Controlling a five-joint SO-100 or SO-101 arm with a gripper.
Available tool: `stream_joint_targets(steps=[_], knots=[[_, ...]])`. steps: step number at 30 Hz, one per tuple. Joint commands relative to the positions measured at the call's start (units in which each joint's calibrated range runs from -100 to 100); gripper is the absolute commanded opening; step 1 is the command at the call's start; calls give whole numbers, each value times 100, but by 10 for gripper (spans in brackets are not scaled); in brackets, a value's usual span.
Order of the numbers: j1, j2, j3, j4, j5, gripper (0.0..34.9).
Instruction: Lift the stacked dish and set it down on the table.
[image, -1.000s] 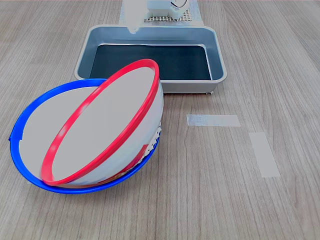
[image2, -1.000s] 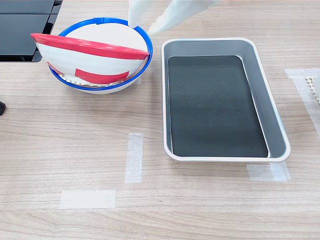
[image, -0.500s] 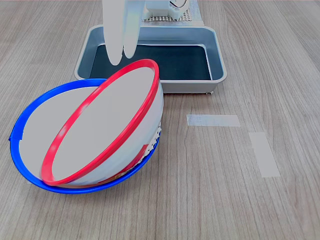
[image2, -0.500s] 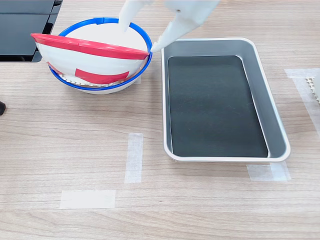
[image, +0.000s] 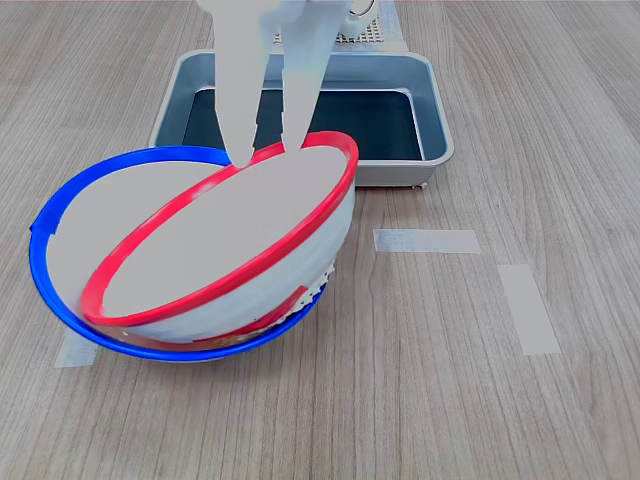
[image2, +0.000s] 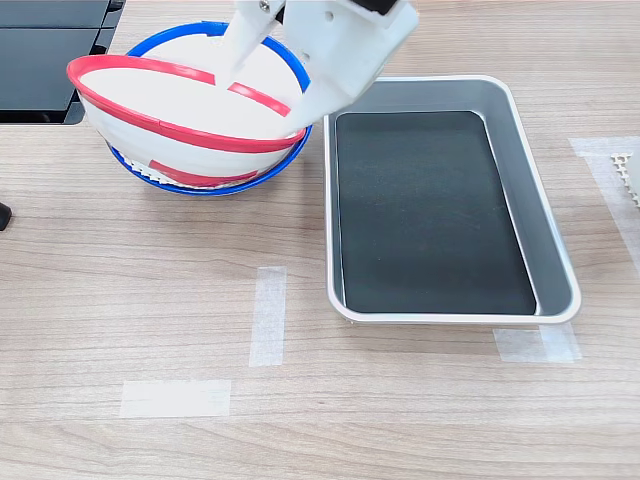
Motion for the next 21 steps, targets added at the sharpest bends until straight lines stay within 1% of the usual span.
stream_joint_targets(steps=[1,7,8,16,21], knots=[[90,-337,-317,684,24,204],[128,-670,-654,1361,103,209],[119,-687,-654,1345,103,211],[-13,-252,-254,395,-137,212],[-154,158,-245,73,-230,223]])
